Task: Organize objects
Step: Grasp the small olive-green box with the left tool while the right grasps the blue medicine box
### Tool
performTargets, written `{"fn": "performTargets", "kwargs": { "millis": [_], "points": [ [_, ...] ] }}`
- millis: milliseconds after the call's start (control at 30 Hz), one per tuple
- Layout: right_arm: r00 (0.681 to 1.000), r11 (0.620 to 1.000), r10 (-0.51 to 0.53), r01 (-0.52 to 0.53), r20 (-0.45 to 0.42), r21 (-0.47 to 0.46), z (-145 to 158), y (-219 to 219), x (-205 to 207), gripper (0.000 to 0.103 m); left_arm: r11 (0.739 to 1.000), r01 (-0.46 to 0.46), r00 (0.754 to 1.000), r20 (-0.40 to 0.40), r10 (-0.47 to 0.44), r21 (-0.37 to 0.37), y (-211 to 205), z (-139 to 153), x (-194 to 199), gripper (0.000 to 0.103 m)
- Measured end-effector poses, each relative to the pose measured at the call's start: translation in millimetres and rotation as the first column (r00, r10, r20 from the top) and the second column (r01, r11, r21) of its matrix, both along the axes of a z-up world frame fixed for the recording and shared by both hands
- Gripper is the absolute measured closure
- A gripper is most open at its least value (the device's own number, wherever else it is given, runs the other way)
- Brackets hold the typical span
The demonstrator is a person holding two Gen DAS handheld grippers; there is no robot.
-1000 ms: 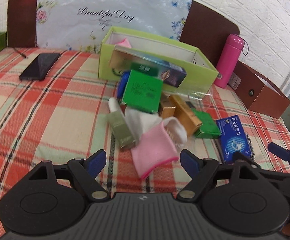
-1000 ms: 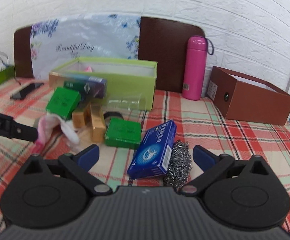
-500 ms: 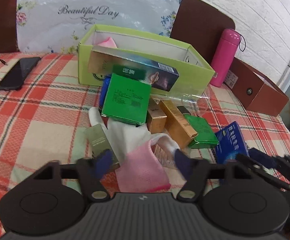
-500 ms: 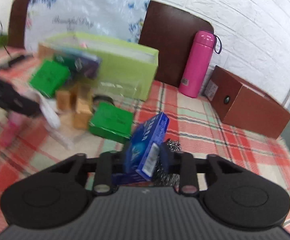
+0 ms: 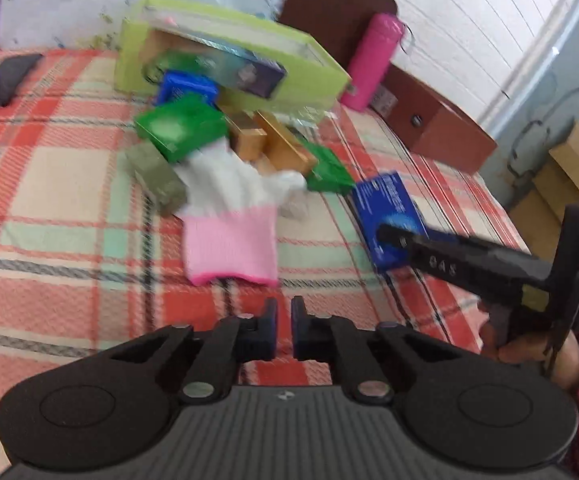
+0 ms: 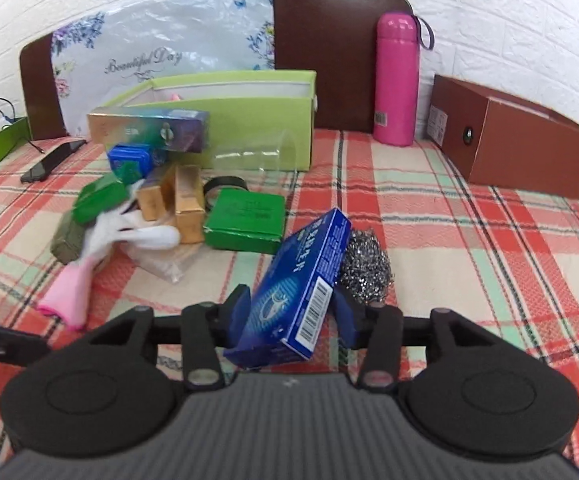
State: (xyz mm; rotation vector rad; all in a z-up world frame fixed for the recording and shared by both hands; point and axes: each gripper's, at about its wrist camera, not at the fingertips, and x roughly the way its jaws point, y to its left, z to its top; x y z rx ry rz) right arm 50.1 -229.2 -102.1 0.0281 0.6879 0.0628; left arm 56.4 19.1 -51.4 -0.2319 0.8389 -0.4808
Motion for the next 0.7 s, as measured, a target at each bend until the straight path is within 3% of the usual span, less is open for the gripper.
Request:
{"fn": "performTargets", "kwargs": {
  "millis": [33, 67, 167, 233, 300, 400, 433, 500, 567, 633, 700],
  "points": [
    [1.0, 0.999, 0.015, -0.015, -0.009, 0.052, -1, -4, 0, 0.079, 0.999, -0.037, 0.999, 0.015, 0.037, 0.003, 5, 4, 2, 0.084],
    [1.0, 0.995, 0.018, -0.016, -0.019, 0.1, 0, -9, -1, 0.08, 0.997, -0.076, 0.997, 0.03, 0.076, -0.001, 11, 7, 5, 0.071],
    [0.997, 0.963, 0.07, -0.06, -0.031, 0.264, 5, -24, -9, 0.083, 0.976, -0.217, 0.974, 0.074, 0.215, 0.012, 22, 12, 22, 0.046],
    [0.993, 0.92, 0.104, -0.078, -0.048, 0.385, 5, -37, -15, 0.083, 0.957, -0.287, 0.954, 0.101, 0.282, 0.036, 22, 12, 38, 0.045],
    [0.99, 0.898, 0.127, -0.087, -0.065, 0.43, 2, -45, -19, 0.084, 0.949, -0.311, 0.948, 0.089, 0.305, 0.058, 18, 7, 58, 0.045],
    [0.996, 0.948, 0.024, 0.004, -0.084, 0.317, 0, -47, -26, 0.065, 0.947, -0.308, 0.951, 0.042, 0.305, 0.096, 13, -4, 83, 0.045],
    [0.996, 0.973, -0.013, 0.033, -0.087, 0.229, 3, -43, -28, 0.056, 0.945, -0.309, 0.951, 0.033, 0.307, 0.109, 14, -7, 87, 0.045],
    [0.999, 0.996, -0.002, 0.006, -0.046, 0.086, 7, -29, -32, 0.048, 0.945, -0.308, 0.951, 0.048, 0.305, 0.113, 17, -12, 89, 0.049],
    [0.998, 0.998, 0.061, -0.061, -0.01, 0.012, 9, -15, -35, 0.036, 0.948, -0.296, 0.955, 0.047, 0.293, 0.115, 24, -14, 90, 0.067],
    [0.994, 0.992, 0.113, -0.112, 0.001, -0.055, 6, -2, -32, 0.029, 0.956, -0.275, 0.961, 0.014, 0.275, 0.101, 34, -13, 89, 0.076],
    [0.991, 0.981, 0.132, -0.132, -0.007, -0.142, 1, 11, -28, 0.029, 0.968, -0.238, 0.97, -0.021, 0.241, 0.078, 44, -12, 84, 0.079]
  ]
}}
